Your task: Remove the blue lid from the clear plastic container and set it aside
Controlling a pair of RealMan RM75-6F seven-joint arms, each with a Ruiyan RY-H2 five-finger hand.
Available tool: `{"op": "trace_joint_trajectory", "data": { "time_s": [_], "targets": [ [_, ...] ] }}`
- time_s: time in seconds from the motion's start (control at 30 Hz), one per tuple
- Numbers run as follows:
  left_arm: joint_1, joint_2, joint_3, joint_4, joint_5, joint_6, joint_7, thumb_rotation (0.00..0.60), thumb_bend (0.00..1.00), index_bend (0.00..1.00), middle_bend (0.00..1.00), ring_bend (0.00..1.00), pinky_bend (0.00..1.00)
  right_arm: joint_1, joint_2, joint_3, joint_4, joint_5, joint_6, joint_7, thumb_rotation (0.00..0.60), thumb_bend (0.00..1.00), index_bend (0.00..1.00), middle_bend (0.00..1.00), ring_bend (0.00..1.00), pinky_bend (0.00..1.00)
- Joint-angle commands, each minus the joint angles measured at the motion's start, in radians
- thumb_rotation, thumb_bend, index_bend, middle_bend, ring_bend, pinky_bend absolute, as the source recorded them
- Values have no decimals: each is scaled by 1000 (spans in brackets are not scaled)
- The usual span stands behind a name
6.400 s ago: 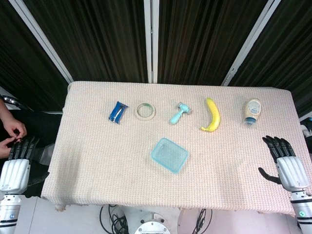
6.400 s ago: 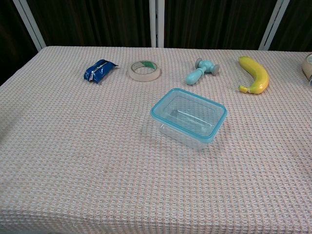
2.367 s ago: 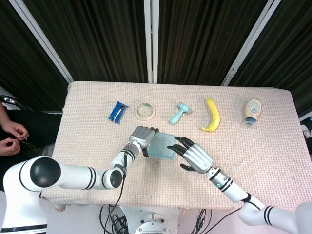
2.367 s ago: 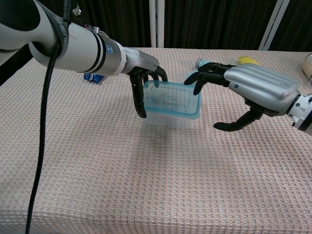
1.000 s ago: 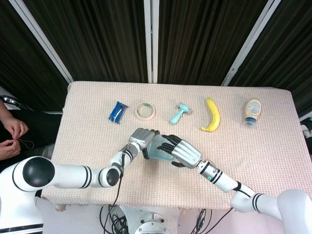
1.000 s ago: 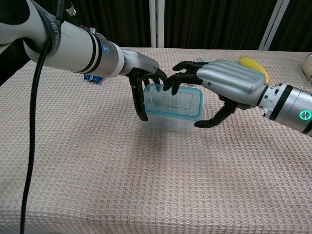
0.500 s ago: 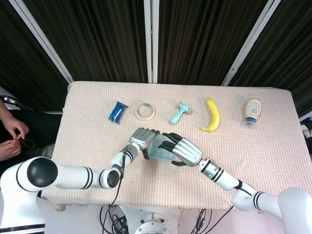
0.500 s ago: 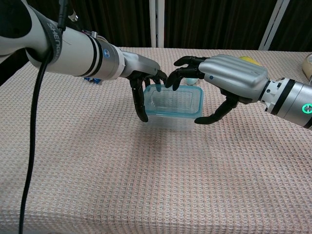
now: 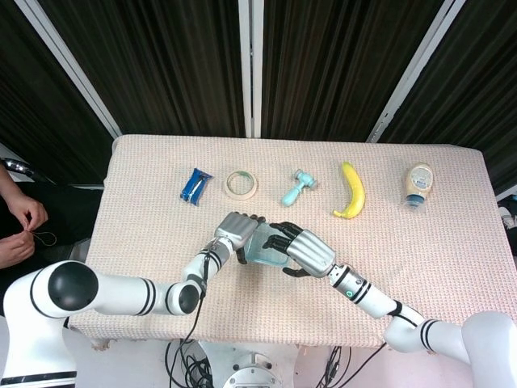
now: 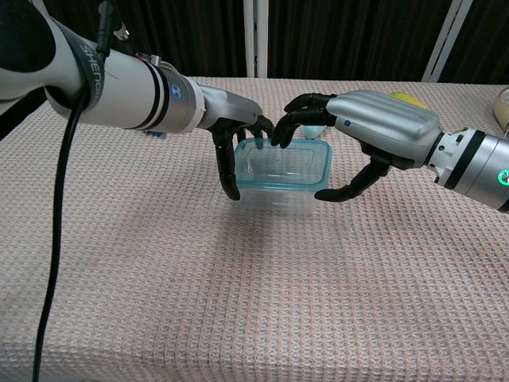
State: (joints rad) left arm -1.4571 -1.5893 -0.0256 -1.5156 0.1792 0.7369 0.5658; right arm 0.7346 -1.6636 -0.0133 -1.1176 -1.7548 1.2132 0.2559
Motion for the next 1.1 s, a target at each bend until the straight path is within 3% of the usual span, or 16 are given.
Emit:
{"op": "trace_joint_trajectory", "data": {
  "time_s": [0.03,1.1],
  "targets": [
    [1,-1,0,0,0,2,2,600,0,191,282,178,209,-1,0,1,0,4,2,-4,600,206,293,292,102,187],
    [38,-33,-15,20,46,29,17,600,0,192,291,177,209,-18,8,19,-17,31,38,-32,600,366,370,358,191,295]
  ]
}}
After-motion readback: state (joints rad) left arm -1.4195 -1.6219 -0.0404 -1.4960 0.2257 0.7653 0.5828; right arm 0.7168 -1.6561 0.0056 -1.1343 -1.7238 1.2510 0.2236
